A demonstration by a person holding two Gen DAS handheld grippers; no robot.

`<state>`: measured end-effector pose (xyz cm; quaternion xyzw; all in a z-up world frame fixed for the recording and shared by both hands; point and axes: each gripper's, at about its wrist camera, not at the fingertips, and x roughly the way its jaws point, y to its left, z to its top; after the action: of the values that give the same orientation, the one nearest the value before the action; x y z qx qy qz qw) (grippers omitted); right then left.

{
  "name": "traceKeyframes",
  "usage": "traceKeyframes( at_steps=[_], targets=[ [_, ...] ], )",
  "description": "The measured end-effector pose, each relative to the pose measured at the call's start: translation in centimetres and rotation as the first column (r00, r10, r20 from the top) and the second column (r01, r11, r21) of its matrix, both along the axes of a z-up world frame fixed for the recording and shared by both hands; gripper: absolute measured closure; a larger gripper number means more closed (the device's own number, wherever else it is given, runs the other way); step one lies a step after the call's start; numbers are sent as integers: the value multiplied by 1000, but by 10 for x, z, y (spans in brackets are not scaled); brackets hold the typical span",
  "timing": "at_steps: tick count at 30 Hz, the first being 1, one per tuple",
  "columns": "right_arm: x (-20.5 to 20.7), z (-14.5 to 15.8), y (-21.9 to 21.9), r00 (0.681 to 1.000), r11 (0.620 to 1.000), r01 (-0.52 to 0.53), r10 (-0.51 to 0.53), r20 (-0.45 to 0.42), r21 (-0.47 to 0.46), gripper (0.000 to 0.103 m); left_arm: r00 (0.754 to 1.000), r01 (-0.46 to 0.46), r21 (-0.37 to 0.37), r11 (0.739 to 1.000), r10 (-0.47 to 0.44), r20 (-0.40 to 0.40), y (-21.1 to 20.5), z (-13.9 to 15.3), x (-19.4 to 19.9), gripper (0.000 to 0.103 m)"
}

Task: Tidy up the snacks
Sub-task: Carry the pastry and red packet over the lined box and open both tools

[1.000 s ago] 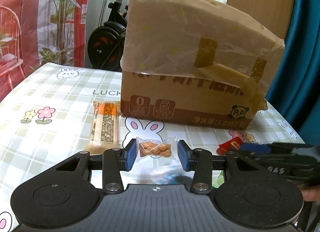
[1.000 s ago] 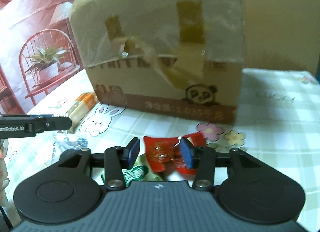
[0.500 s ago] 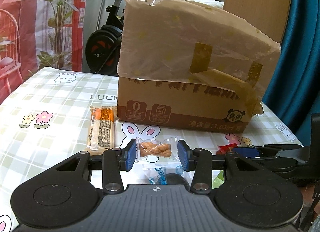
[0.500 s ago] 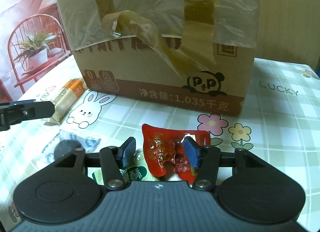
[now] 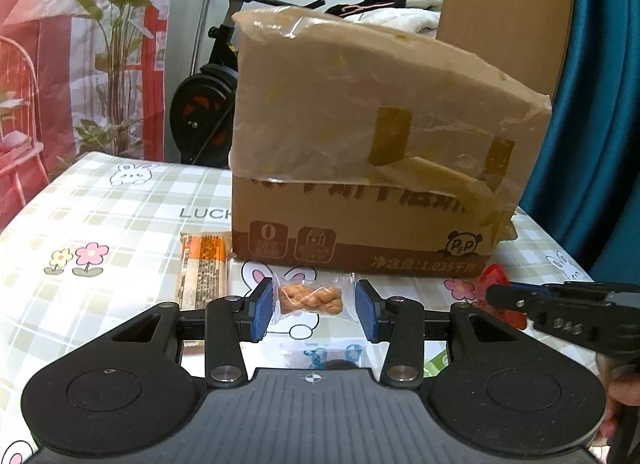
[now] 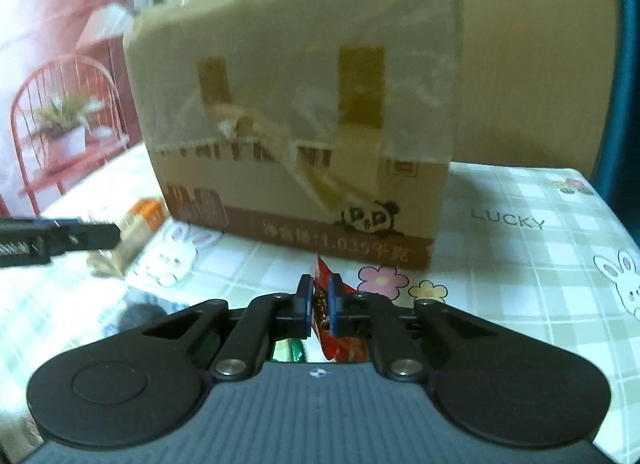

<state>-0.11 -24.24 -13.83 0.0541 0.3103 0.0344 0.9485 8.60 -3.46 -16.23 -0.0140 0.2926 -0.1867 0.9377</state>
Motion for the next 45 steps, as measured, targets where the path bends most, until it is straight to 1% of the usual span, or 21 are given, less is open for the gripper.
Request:
traceKeyframes(
  at_steps=[3, 6, 9, 12, 14, 17, 20, 23, 27, 30, 32, 34, 36, 39, 42, 43, 45],
  targets=[
    [-11, 11, -10, 999, 998, 16, -18, 31, 67, 95, 1000, 2, 2, 1000, -2, 20, -2, 5, -1, 57],
    [-24, 21, -25, 995, 981, 50, -65, 72, 185, 95, 999, 1, 6, 1000, -1, 43, -1, 11, 0, 57],
    [-34, 31, -34, 992, 968, 67, -91, 91, 240, 95, 999, -5, 0, 1000, 5, 51, -2, 16, 3, 57],
    [-39, 50, -33, 987, 969, 45, -80, 136, 244, 95, 998, -4, -9, 1000, 4, 65, -4, 24, 6, 57],
    [-42, 65, -31, 981, 972, 17, -62, 184, 235, 95, 997, 0, -18, 1000, 1, 82, -5, 32, 8, 57],
    [-43, 92, -27, 964, 975, -19, -40, 261, 220, 95, 992, -2, -29, 1000, 6, 128, -6, 51, 13, 57],
    [-38, 116, -26, 941, 978, -41, -31, 338, 205, 95, 982, 0, -36, 999, 7, 190, -10, 75, 22, 57],
    [-23, 140, -26, 916, 983, -62, -13, 401, 174, 95, 970, 11, -52, 999, 1, 242, -16, 101, 32, 57],
    [7, 165, -27, 891, 988, -75, 7, 455, 132, 95, 960, 37, -94, 995, -9, 281, -25, 132, 50, 57],
    [35, 170, -31, 890, 992, -75, 20, 456, 104, 95, 953, 47, -83, 995, -20, 303, -37, 148, 69, 57],
    [55, 171, -34, 896, 993, -73, 24, 444, 94, 95, 947, 51, -64, 997, -28, 319, -45, 155, 82, 57],
    [74, 169, -35, 905, 995, -59, 21, 424, 76, 95, 944, 45, -41, 998, -29, 330, -51, 159, 96, 57],
    [88, 162, -39, 911, 997, -40, 11, 411, 61, 95, 946, 36, -29, 999, -25, 323, -57, 161, 110, 57],
    [103, 147, -45, 928, 998, -7, -16, 372, 60, 95, 951, 22, -7, 1000, -18, 310, -64, 159, 128, 57],
    [116, 133, -50, 942, 997, 26, -49, 331, 72, 95, 956, 17, 48, 999, -30, 291, -72, 149, 147, 57],
    [120, 129, -50, 948, 997, 32, -54, 313, 75, 95, 961, 17, 58, 998, -32, 276, -75, 145, 153, 56],
    [124, 122, -49, 956, 998, 42, -54, 288, 49, 94, 972, 26, 59, 998, -39, 231, -75, 137, 163, 55]
  ],
)
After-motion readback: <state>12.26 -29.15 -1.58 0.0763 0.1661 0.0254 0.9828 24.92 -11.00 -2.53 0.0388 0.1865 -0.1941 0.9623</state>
